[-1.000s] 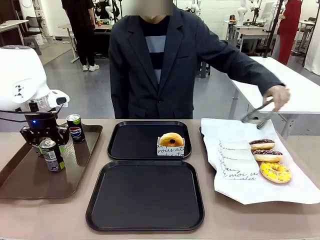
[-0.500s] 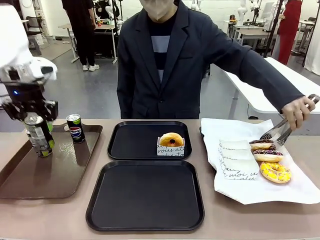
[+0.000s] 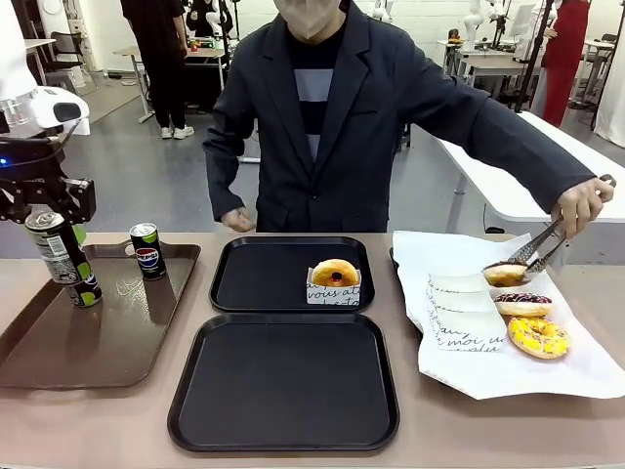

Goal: Set up donuts and drinks on trays.
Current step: Pick up one Pepsi coke and place it on the Flat Tray.

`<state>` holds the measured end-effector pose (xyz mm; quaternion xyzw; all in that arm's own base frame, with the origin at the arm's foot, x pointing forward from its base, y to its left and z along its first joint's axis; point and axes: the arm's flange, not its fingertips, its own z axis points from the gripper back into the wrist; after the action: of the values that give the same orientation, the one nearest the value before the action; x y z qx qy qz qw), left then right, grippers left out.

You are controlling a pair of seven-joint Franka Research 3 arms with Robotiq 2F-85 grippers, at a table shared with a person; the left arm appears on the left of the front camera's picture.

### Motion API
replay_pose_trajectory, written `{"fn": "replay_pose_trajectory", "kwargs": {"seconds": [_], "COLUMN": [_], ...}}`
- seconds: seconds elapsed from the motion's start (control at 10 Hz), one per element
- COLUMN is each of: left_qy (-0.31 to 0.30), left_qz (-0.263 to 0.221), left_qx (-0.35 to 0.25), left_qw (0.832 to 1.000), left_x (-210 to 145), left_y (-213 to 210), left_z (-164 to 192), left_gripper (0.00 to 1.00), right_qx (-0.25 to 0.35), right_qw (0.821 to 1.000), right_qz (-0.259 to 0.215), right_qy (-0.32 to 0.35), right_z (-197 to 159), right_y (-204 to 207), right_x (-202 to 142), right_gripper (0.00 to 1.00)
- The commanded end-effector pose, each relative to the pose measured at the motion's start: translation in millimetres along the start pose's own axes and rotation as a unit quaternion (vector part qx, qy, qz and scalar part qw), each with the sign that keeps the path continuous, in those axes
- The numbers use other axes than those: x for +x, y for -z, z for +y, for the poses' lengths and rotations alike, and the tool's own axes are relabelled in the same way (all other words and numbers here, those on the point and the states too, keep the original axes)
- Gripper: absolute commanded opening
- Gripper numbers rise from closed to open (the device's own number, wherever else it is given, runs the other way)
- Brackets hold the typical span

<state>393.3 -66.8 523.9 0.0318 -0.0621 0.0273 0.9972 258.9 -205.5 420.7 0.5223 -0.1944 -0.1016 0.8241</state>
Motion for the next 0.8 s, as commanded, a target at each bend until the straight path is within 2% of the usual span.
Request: {"fn": "replay_pose_trajectory", "kwargs": {"seconds": [0.0, 0.1, 0.2, 0.3, 0.7], "left_qy": [0.001, 0.001, 0.001, 0.004, 0.053], "left_qz": [-0.007, -0.007, 0.003, -0.006, -0.014], "left_qx": [-0.002, -0.002, 0.0, 0.016, 0.019], "left_qw": [1.0, 1.0, 1.0, 1.0, 0.998], "left_x": [3.7, 3.7, 0.9, 6.4, 23.3], "left_y": [0.0, 0.0, 2.7, 2.9, -1.3], "left_z": [-3.1, -3.1, -0.9, -17.4, -86.6], "left_gripper": [0.19, 0.19, 0.58, 0.58, 0.58], "right_qx": [0.009, 0.009, 0.009, 0.009, 0.009], "right_qw": [1.0, 1.0, 1.0, 1.0, 1.0], "right_qz": [-0.004, -0.004, -0.004, -0.004, -0.004], "right_qy": [-0.004, -0.004, -0.004, -0.004, -0.004], "right_z": [-1.1, -1.1, -1.1, -1.1, -1.1], "right_y": [0.6, 0.6, 0.6, 0.6, 0.6], "right_x": [-0.2, -0.2, -0.2, -0.2, -0.2], "right_gripper": [1.0, 1.0, 1.0, 1.0, 1.0]}}
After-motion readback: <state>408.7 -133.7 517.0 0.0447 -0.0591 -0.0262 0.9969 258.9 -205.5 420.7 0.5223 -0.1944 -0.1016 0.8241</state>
